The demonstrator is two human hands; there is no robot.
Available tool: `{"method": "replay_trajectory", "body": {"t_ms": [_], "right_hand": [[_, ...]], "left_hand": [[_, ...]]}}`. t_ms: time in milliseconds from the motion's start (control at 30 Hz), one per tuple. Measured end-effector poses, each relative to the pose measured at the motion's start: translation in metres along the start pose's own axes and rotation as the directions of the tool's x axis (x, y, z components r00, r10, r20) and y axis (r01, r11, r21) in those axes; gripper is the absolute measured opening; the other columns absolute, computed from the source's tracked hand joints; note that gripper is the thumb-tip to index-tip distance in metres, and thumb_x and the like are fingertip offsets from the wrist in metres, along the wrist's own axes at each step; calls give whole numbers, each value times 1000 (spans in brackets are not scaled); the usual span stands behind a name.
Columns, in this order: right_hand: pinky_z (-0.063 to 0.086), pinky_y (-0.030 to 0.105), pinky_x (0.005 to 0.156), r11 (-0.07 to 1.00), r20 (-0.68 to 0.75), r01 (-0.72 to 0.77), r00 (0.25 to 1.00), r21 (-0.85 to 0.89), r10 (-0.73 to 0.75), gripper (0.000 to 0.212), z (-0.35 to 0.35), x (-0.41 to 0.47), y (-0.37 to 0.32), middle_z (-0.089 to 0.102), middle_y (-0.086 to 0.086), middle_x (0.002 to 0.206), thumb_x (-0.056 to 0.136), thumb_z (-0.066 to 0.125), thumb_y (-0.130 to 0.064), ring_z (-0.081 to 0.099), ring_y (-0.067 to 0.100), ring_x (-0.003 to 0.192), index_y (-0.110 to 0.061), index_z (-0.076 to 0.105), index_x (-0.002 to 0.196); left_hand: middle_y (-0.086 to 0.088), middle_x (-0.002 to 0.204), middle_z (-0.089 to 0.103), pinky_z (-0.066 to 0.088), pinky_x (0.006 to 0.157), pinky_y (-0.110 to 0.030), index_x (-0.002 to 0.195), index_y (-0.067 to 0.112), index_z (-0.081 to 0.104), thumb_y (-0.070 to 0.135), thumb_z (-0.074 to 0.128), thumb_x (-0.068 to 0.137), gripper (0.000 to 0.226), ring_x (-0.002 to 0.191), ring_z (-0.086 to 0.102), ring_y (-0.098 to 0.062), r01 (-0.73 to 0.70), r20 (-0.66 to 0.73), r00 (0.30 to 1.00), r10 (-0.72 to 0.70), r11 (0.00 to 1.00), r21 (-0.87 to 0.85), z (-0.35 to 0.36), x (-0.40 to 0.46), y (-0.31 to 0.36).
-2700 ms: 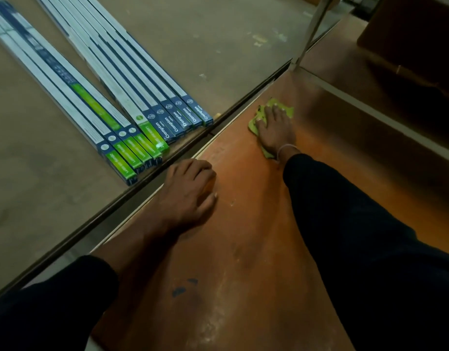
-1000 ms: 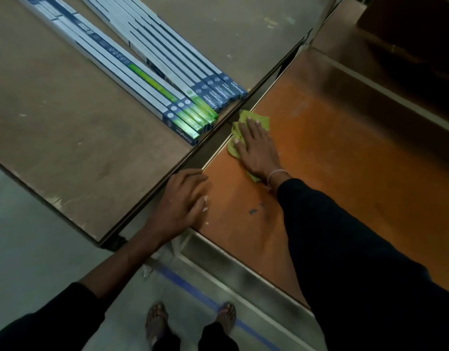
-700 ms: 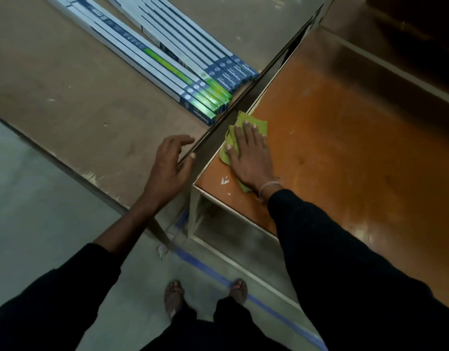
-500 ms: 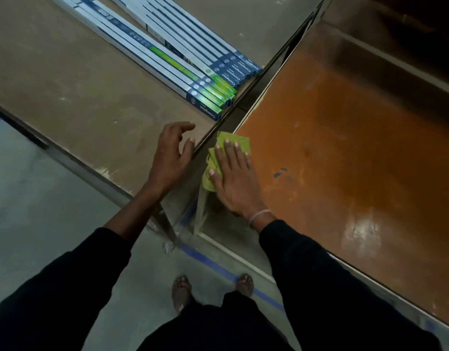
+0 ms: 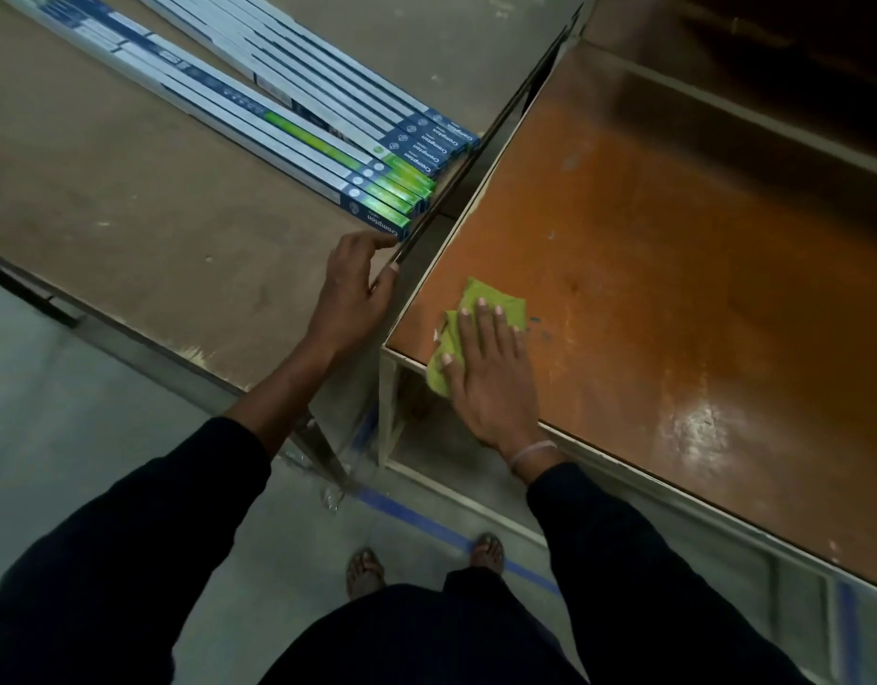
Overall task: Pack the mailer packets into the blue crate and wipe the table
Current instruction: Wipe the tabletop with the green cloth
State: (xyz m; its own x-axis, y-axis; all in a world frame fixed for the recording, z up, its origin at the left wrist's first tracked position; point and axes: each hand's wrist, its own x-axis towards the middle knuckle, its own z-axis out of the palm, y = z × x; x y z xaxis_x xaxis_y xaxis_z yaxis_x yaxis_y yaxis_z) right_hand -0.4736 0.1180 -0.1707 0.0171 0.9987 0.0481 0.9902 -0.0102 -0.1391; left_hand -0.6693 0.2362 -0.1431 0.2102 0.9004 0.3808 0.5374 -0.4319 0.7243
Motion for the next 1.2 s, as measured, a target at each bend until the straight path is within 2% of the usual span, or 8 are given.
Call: {"method": "replay_trajectory", "body": {"t_ms": [167,233,367,567,733,900,1033,1200], "right_hand": [[10,47,125,999,8,35,999,-18,-35,64,-6,-21,29,0,3,169,106,14,-53,-6,21,156,-22,6,161],[14,47,125,990,-34,-132,991,-43,131,64,-9,-46,68,4,5,169,106,17,-53,-1,22,156,-21,11,161],[21,52,121,863,-124,-501,862,-64,491,67,-13,-59,97,19,14,166,103,21,-50,16,32,153,-12,25,158],[11,43,125,984,-55,-164,985,-63,161,62,-10,-48,93,6,5,169,106,23,-49,2,22,156,-21,15,161],[11,48,125,899,-58,-439,897,-5,438,67,-13,-13,120,8,8,168,103,15,-54,3,26,156,-18,16,160],[8,44,126,992,19,-126,992,-1,126,63,-19,12,128,4,1,169,105,17,-55,-1,21,156,-25,13,161],[7,46,126,939,-12,-344,939,17,344,65,-26,-12,156,3,3,169,105,16,-56,-1,22,156,-23,12,161],[-2,39,125,973,33,-206,979,105,203,67,-33,-44,146,-2,-2,169,104,24,-58,-7,17,155,-25,11,161]], "left_hand": [[-13,127,56,37,103,-30,130,10,60,25,53,97,37,122,52,-28,-35,100,995,30,998,45,25,14,7],[-14,130,54,33,102,-26,131,11,58,26,53,95,40,123,50,-29,-61,148,988,52,997,52,37,18,13],[-14,133,50,37,103,-35,132,12,56,24,55,94,40,123,47,-29,-137,223,968,116,987,79,59,23,23],[-15,133,51,41,107,-41,132,9,57,20,60,93,41,125,46,-34,-201,318,936,150,971,134,90,29,30],[-16,133,51,38,111,-40,129,6,59,20,60,94,37,126,45,-31,-251,295,936,193,952,173,99,20,24],[-16,132,52,38,110,-41,127,6,59,19,61,93,37,125,45,-32,-276,293,932,214,942,191,99,19,25],[-17,131,53,40,109,-44,123,6,60,21,57,93,34,124,46,-34,-316,308,919,246,927,203,97,18,29],[-15,129,55,41,104,-45,126,6,61,24,45,95,38,120,49,-35,-313,375,894,243,940,137,99,9,44]]}}
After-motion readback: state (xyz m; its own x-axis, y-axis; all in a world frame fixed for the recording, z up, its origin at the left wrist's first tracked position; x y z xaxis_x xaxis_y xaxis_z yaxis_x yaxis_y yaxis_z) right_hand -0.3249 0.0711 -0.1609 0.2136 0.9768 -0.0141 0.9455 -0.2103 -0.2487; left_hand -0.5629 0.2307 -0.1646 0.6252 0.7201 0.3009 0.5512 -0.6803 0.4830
